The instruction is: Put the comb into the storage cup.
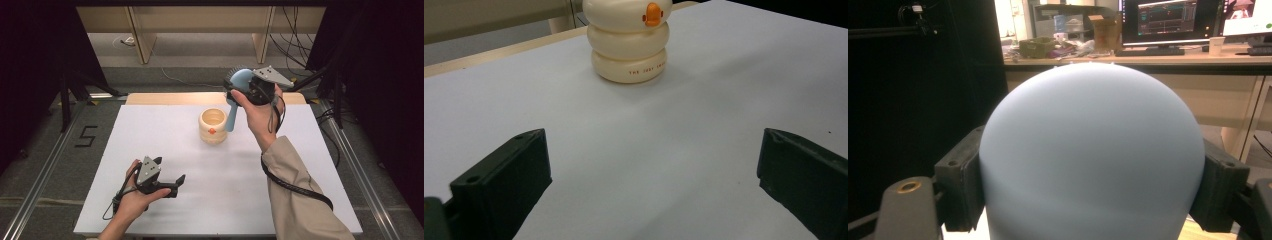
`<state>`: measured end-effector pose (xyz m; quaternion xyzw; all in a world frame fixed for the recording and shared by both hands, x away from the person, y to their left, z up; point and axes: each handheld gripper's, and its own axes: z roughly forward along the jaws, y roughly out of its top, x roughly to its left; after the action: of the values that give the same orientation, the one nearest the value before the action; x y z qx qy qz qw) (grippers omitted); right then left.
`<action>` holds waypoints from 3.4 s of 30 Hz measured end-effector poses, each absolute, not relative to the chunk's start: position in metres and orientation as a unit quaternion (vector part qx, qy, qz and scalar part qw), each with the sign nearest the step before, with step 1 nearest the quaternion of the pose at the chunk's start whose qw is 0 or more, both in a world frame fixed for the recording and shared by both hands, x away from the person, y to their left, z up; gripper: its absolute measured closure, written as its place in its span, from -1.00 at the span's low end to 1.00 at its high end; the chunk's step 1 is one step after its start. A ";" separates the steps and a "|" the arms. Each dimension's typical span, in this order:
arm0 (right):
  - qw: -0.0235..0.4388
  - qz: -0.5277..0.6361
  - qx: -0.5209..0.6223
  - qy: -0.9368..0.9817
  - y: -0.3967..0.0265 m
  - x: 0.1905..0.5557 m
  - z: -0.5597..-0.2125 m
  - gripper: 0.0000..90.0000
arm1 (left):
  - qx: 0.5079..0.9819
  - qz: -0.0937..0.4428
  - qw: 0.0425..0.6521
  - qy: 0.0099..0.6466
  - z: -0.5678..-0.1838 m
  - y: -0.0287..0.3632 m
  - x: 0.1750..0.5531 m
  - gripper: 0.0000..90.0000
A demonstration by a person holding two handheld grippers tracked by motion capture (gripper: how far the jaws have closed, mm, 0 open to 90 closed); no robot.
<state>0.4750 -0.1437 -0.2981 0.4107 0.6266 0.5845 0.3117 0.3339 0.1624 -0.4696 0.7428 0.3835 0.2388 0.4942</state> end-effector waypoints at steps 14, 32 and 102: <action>0.320 0.587 0.408 0.621 -0.142 0.477 -0.294 -0.55 | 0.742 0.237 0.496 0.383 -0.469 0.162 0.334 -0.99; 0.329 0.590 0.405 0.616 -0.139 0.483 -0.293 -0.55 | 0.742 0.235 0.496 0.384 -0.470 0.162 0.334 -1.00; 0.336 0.597 0.402 0.608 -0.121 0.503 -0.291 -0.55 | 0.741 0.232 0.498 0.385 -0.471 0.163 0.335 -1.00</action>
<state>0.5029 -0.1213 -0.2913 0.4019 0.6077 0.5969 0.3359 0.3354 0.1627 -0.4707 0.7415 0.3852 0.2316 0.4982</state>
